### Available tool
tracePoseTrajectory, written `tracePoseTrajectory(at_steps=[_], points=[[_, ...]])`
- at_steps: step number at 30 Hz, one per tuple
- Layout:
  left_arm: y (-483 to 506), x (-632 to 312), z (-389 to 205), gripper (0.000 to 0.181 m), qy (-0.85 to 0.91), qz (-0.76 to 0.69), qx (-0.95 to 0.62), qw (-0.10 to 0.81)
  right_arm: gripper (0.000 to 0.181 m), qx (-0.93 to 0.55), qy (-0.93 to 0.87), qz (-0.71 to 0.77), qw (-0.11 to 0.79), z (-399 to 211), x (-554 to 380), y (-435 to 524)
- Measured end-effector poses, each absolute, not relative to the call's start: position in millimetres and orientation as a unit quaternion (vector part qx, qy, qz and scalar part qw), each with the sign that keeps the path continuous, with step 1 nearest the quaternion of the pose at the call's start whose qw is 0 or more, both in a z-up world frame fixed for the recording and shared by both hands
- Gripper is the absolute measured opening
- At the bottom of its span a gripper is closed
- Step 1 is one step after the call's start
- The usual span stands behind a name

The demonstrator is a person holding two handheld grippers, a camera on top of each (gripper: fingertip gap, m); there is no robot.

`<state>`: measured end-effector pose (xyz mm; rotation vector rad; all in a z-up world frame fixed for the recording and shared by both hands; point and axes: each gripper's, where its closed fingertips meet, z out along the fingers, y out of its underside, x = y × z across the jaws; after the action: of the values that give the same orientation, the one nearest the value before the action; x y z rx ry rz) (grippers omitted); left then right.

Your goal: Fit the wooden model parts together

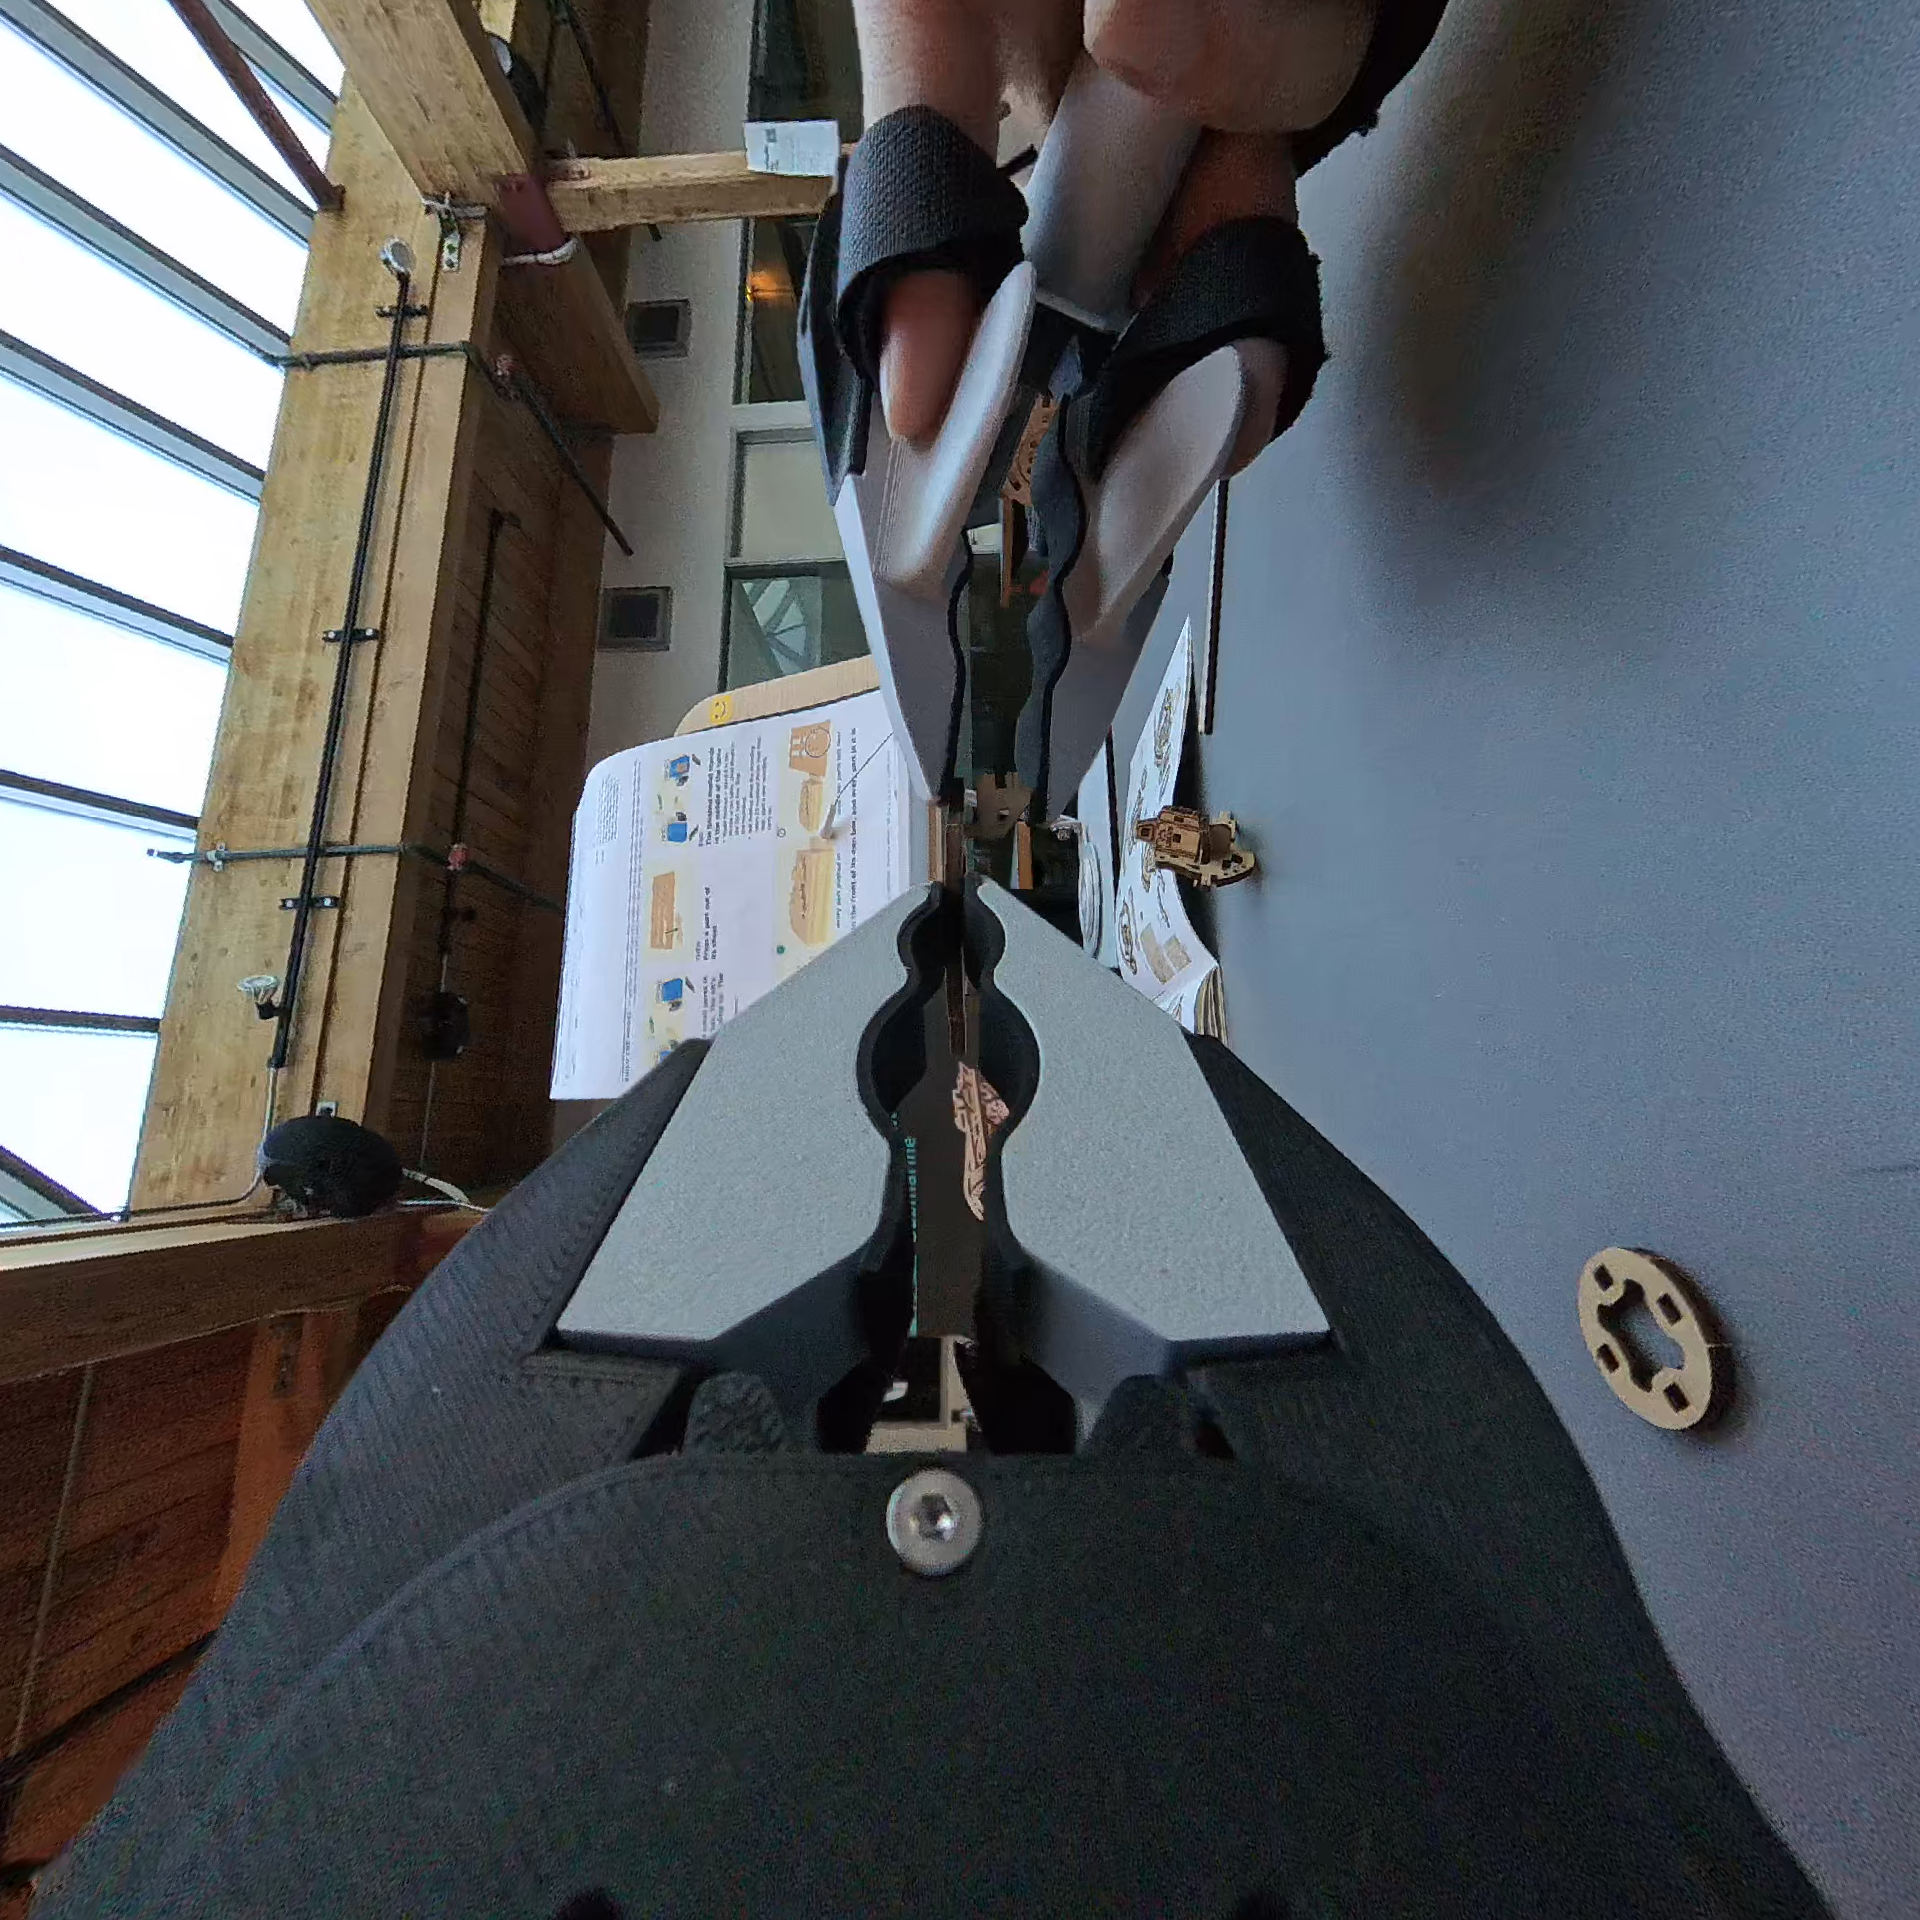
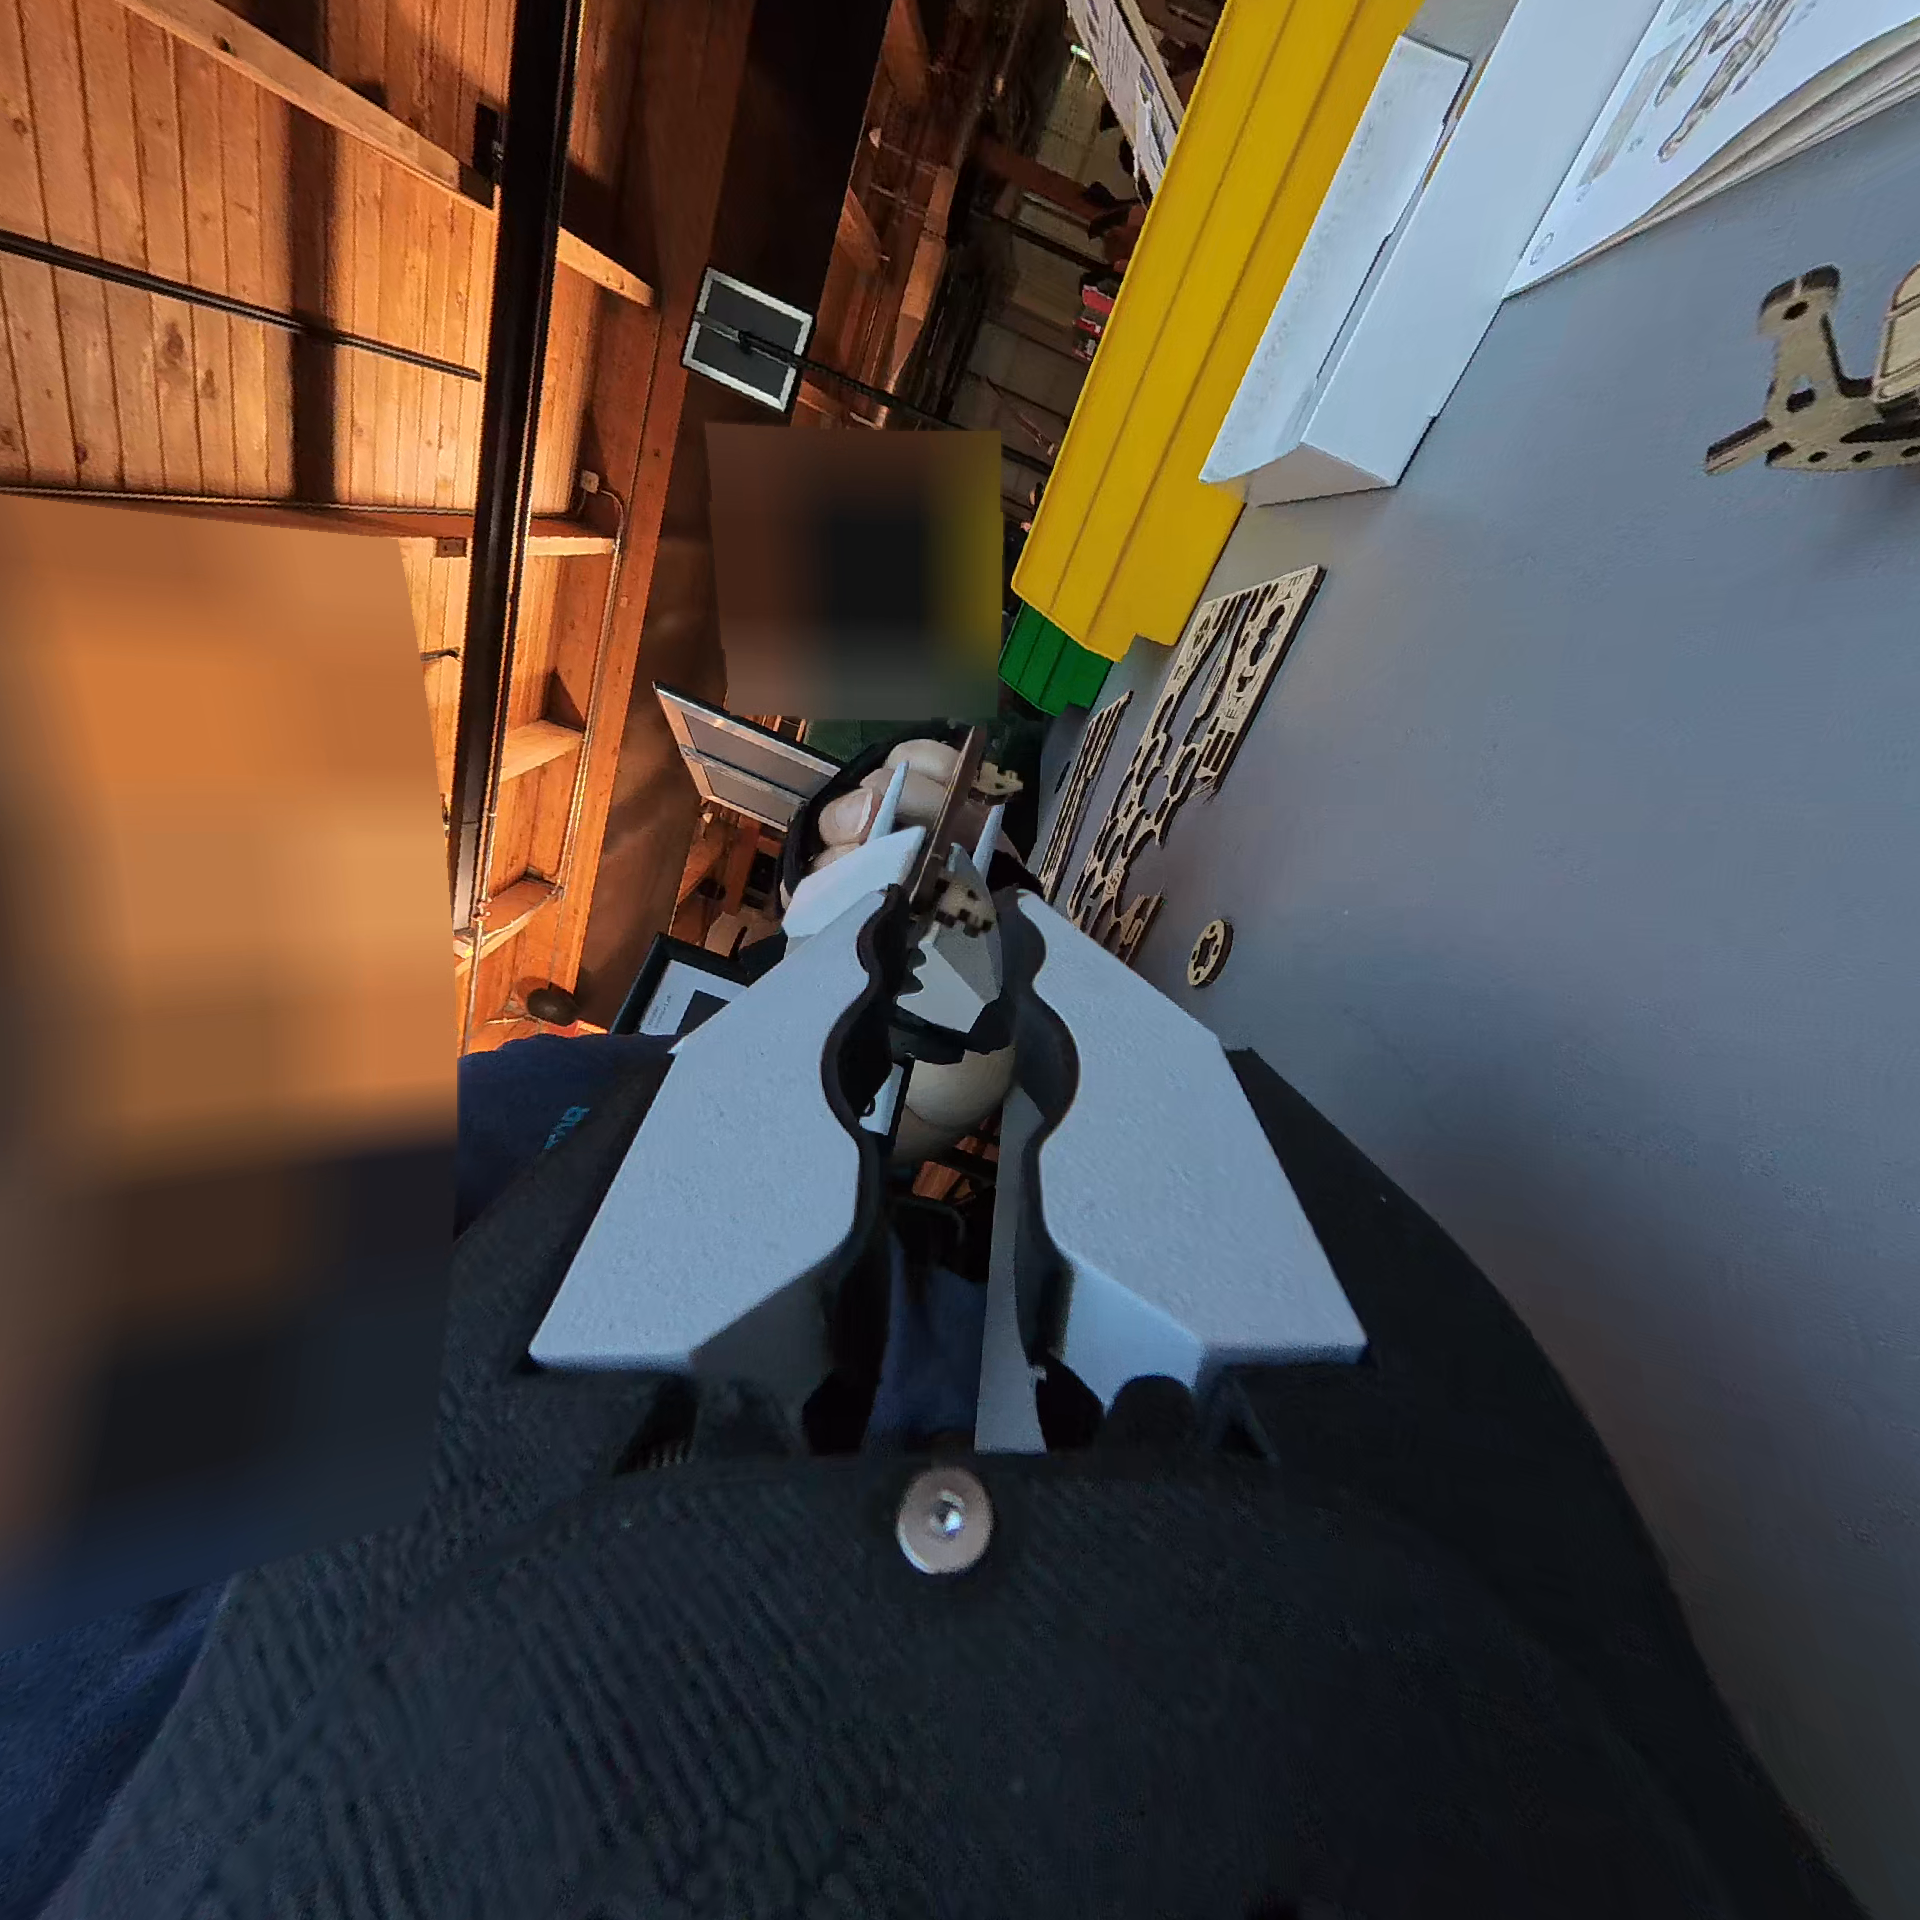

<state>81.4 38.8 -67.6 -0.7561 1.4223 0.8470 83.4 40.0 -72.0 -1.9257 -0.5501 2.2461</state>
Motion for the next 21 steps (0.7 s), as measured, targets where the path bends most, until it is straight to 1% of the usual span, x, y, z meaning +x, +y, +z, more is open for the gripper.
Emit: tracePoseTrajectory(at_steps=[5, 9, 11, 14, 15, 17, 18, 19, 20, 21], points=[[37, 83, -69, 0.000, 0.620, 0.366, -0.325, 0.614, 0.013, -0.633, -0.175, 0.752, 0.057, -71, 83, 40], [38, 84, -68, 0.001, 0.599, 0.335, -0.353, 0.636, 0.013, -0.630, -0.180, 0.751, 0.077, -70, 86, 44], [36, 83, -58, 0.012, 0.566, 0.268, -0.398, 0.670, 0.013, -0.622, -0.171, 0.759, 0.089, -65, 90, 50], [35, 74, -41, 0.032, 0.483, 0.038, -0.527, 0.699, 0.013, -0.634, -0.193, 0.738, 0.130, -67, 96, 57], [37, 73, -35, 0.040, 0.443, -0.060, -0.569, 0.690, 0.013, -0.640, -0.208, 0.724, 0.151, -69, 96, 58], [40, 76, -31, 0.060, 0.386, -0.236, -0.630, 0.631, 0.013, -0.644, -0.253, 0.698, 0.182, -69, 92, 54], [41, 78, -34, 0.070, 0.384, -0.280, -0.641, 0.603, 0.013, -0.652, -0.270, 0.681, 0.195, -73, 90, 53], [41, 79, -41, 0.080, 0.409, -0.278, -0.641, 0.587, 0.013, -0.656, -0.280, 0.673, 0.193, -76, 87, 50], [42, 79, -51, 0.076, 0.446, -0.241, -0.636, 0.582, 0.013, -0.657, -0.280, 0.678, 0.177, -78, 85, 46], [43, 80, -62, 0.076, 0.483, -0.193, -0.629, 0.578, 0.013, -0.654, -0.274, 0.687, 0.157, -78, 83, 43]])
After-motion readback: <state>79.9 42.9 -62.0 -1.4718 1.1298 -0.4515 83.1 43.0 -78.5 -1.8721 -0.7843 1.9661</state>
